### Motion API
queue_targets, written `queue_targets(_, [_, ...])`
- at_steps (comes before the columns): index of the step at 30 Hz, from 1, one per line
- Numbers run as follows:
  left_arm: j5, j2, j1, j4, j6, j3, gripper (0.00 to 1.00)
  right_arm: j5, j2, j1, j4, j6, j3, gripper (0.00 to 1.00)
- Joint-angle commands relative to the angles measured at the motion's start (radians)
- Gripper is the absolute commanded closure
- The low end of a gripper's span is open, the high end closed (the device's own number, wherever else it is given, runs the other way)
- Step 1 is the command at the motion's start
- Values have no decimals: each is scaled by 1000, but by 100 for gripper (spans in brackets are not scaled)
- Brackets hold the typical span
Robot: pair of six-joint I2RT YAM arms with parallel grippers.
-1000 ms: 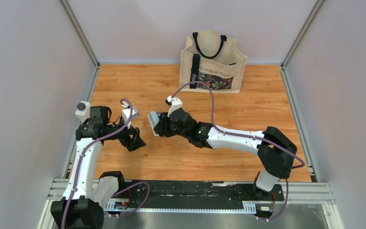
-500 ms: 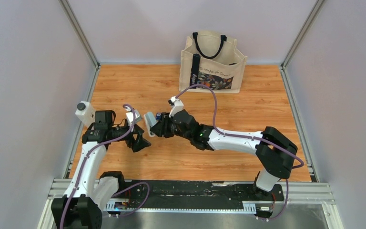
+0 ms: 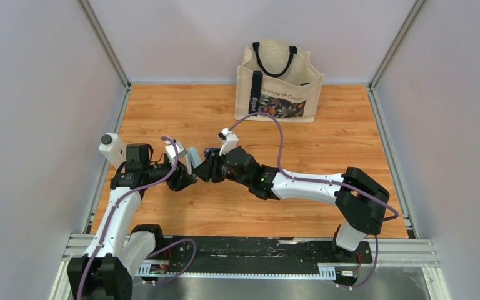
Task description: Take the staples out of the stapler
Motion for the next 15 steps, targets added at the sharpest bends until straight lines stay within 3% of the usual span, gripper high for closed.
queue_targets(1, [3, 4, -5, 4, 68, 3, 52, -8, -50, 6, 73, 11, 3, 100])
queue_targets(8, [4, -24, -12, -47, 104, 3, 61, -17, -54, 6, 72, 11, -6, 100])
queue_targets(12, [-23, -44, -16, -46, 119, -6, 74, -26, -56, 8, 70, 9, -19, 100])
queue_targets(15, [-68, -62, -40, -50, 153, -16, 77, -26, -74, 8, 62, -3, -53, 100])
